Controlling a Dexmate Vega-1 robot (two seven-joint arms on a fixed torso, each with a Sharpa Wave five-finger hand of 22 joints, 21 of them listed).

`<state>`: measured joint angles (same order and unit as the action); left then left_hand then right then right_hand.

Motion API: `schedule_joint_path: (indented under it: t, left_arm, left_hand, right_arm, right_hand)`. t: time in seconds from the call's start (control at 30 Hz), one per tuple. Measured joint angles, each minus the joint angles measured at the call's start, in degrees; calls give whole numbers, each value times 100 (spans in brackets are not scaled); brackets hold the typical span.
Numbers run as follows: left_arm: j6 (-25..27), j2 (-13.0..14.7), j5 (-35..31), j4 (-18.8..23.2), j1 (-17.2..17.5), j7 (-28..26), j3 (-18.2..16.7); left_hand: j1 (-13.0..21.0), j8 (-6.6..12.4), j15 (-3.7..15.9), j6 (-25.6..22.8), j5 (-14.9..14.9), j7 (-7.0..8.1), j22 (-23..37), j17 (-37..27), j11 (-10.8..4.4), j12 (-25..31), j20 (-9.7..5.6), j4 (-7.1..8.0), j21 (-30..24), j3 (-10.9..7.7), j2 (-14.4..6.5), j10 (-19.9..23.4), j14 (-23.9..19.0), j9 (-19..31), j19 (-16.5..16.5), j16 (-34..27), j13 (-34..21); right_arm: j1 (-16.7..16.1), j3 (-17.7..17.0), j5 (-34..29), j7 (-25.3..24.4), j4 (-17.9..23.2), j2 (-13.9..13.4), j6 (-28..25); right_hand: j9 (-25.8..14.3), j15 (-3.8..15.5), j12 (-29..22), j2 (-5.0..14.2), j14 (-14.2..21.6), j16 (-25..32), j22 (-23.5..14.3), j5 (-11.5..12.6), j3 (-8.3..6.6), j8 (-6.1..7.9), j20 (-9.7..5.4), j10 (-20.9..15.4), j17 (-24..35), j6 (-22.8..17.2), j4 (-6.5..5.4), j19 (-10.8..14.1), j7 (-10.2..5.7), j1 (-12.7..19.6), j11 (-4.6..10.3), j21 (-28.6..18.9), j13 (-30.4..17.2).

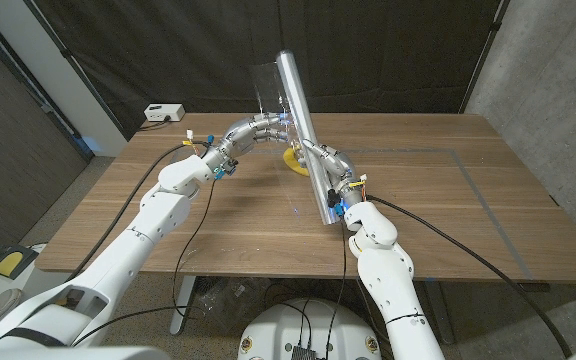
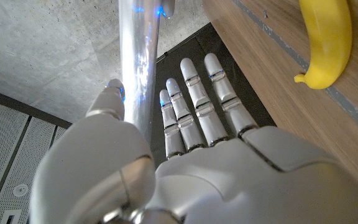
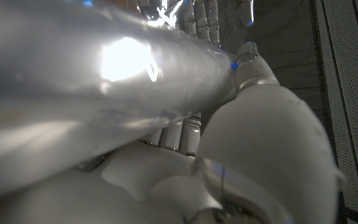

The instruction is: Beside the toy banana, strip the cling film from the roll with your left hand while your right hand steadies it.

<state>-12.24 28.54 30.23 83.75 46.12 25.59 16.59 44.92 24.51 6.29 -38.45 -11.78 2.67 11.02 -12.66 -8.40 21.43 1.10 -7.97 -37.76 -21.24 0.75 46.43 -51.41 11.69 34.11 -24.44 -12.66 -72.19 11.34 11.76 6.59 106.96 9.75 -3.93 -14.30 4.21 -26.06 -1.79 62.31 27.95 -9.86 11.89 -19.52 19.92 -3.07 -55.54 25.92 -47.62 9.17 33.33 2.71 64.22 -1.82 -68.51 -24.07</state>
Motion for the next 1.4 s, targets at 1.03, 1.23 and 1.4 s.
schedule_joint_path:
  t: [1.03, 1.23, 1.4]
  left_arm:
    - [752, 228, -784, 940, 259, -774, -160]
    - [1200, 362, -852, 1211, 269, -830, -158]
    - [1549, 479, -891, 1440, 273, -871, -146]
  left_hand:
    - [1406, 652, 622, -1917, 137, -151, 324, -1159, -60, 1798, -471, -144, -1154, -647, -532, 2564, -2355, 328, 425, -676, -1042]
    - [1512, 669, 637, -1825, 95, -243, 324, -1268, -30, 1890, -488, -128, -1338, -680, -470, 2596, -2541, 424, 550, -721, -1085]
    - [1548, 673, 626, -1747, 74, -320, 324, -1337, -29, 1936, -488, -104, -1436, -704, -509, 2596, -2572, 478, 550, -722, -1118]
  right_arm:
    - [214, -349, 573, 1029, 127, 140, -1481]
    - [299, -413, 584, 1303, -24, 120, -1468]
    - [337, -454, 590, 1455, -98, 120, -1425]
  right_hand:
    - [54, 535, 724, 413, -481, -948, 54, 101, 176, -627, -30, 120, -465, 470, -178, 237, -457, -1462, 515, 337, 35]
    - [73, 417, 836, 271, -695, -998, 54, 45, -191, -744, -40, 311, -494, 683, -906, 309, -424, -1955, 428, 461, 91]
    - [100, 403, 888, 231, -726, -1040, 54, 39, -147, -786, -40, 362, -508, 756, -980, 308, -394, -2150, 397, 516, 97]
